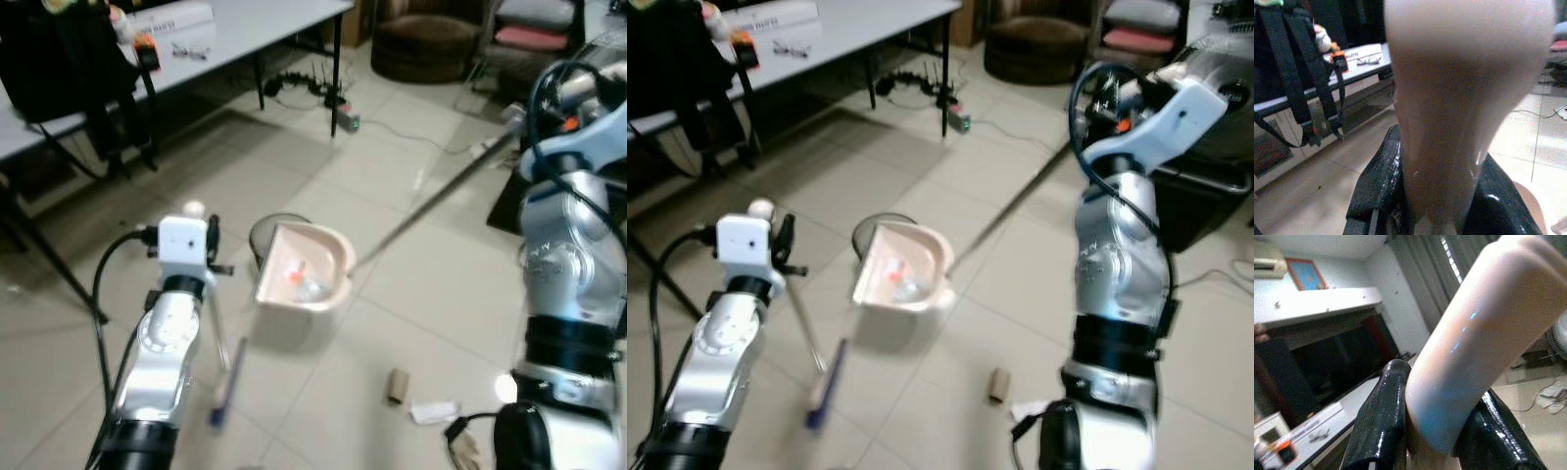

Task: Sweep floor

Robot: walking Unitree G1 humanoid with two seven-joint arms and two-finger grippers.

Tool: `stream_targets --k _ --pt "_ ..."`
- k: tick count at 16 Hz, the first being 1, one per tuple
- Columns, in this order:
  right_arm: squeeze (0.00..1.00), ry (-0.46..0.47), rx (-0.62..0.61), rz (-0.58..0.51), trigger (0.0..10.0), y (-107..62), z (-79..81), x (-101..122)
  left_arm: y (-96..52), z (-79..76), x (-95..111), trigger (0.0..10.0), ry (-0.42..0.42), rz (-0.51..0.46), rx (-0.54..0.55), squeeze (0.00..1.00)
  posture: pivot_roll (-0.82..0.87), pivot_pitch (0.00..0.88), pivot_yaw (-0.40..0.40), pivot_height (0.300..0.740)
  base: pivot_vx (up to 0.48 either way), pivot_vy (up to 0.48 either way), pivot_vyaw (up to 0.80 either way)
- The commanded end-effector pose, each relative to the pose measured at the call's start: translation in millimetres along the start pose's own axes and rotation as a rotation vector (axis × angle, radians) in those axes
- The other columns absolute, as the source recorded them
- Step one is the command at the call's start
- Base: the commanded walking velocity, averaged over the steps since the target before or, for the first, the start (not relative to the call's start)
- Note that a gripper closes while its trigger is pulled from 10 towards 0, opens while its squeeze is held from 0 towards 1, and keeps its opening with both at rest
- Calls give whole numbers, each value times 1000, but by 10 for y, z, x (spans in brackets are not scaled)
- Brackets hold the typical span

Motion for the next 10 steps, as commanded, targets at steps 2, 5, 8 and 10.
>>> stream_targets --k 2,5,8,10 --pt "0 35 17 -61 10000 25 62 152 35 4 120 10000 15 -46 -2 0 -65 2 23 740 390 0 0" --pt "0 35 15 -60 10000 19 59 144 33 4 116 10000 16 -47 -8 0 -64 0 26 740 406 0 0" --pt "0 35 25 -53 10000 6 96 114 34 6 113 10000 17 -48 -14 0 -64 0 29 740 424 0 0" --pt "0 35 27 -51 10000 3 102 106 33 2 119 10000 19 -50 -15 0 -62 0 27 740 428 0 0"
Point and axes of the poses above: a point about 5 cm out from each wrist's last joint towards the gripper, its own y axis pointing out of the wrist towards the gripper, its own x axis along the axis of the wrist's last joint, z = x × y, the point moved 4 cm from there along y, pointing out of the wrist towards the gripper, and after that the axes turned 5 degrees about -y, right-handed, at the moved point
